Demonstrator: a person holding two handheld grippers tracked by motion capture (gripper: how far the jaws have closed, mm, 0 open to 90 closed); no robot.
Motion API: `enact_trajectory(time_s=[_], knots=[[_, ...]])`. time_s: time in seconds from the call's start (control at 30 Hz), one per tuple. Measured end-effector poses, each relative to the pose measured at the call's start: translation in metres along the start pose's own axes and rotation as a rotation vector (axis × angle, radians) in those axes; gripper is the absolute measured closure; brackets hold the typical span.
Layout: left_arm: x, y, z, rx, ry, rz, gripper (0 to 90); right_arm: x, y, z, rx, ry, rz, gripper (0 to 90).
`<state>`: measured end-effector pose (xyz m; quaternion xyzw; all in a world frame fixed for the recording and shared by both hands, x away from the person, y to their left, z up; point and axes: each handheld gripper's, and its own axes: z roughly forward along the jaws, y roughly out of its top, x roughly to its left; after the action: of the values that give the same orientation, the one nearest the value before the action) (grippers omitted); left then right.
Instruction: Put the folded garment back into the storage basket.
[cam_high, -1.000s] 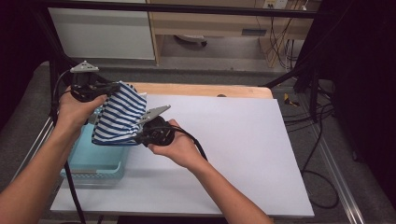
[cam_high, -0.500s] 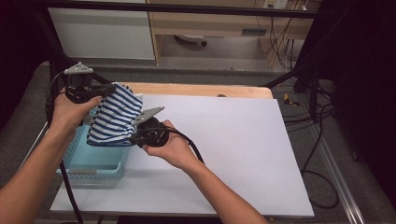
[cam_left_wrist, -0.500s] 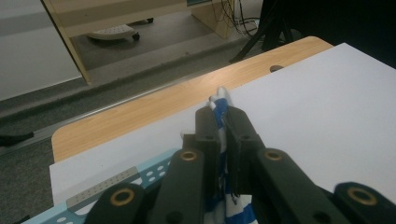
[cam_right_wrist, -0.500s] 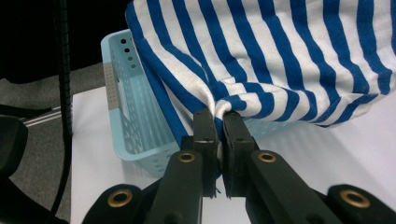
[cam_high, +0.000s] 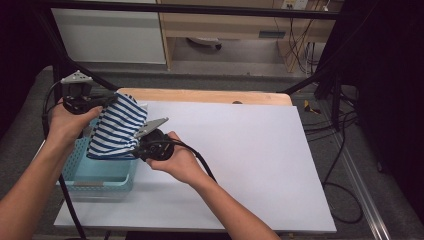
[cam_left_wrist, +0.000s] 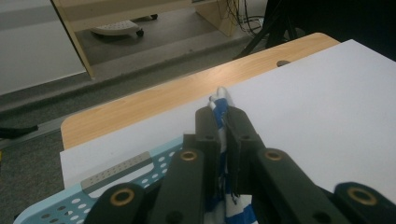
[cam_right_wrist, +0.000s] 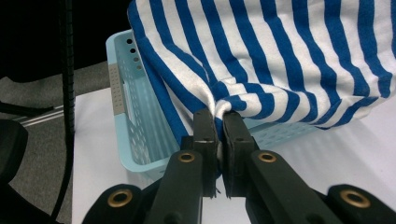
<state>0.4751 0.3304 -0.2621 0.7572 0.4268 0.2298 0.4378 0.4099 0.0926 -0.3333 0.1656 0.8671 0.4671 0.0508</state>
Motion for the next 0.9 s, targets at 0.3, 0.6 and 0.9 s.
enact_trajectory(time_s=[0.3,0.6,0.9], knots=[[0.007,-0.006,-0.003,-0.001,0.01,-0.016,84.5,0.001,-0.002,0.012,-0.011,0.005,0.005,86.6],[0.01,-0.009,-0.005,-0.004,0.015,-0.021,84.4,0.004,-0.003,0.017,-0.029,0.009,0.014,86.6],[0.014,-0.013,-0.008,-0.004,0.023,-0.029,84.4,0.005,-0.004,0.021,-0.042,0.009,0.02,86.6]])
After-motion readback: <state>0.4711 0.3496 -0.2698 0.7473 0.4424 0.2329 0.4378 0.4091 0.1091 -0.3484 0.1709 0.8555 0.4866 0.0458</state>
